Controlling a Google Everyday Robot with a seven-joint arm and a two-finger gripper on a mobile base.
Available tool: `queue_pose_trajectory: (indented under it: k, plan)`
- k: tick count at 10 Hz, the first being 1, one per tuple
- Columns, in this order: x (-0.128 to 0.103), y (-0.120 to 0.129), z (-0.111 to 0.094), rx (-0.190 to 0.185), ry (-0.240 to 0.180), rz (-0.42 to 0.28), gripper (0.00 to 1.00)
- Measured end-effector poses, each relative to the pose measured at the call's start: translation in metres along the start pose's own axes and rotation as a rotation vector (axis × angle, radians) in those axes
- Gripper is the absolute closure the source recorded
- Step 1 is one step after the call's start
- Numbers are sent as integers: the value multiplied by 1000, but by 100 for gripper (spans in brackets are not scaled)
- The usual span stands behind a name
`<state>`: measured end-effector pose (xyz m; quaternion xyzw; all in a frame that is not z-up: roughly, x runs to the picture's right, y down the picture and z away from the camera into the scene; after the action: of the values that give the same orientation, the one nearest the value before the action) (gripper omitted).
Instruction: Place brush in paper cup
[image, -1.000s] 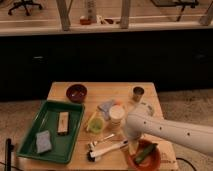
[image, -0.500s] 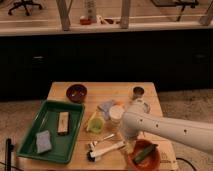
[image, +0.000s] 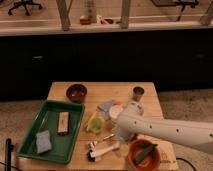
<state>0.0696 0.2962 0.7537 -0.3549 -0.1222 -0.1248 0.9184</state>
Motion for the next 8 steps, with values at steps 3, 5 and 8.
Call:
queue_pose_trajectory:
  k: [3,5,8]
  plan:
    - [-9,6,12,1,-24,-3,20]
    - [-14,14,17,4,-32,1,20]
    - [-13,21,29,6,-63,17,38]
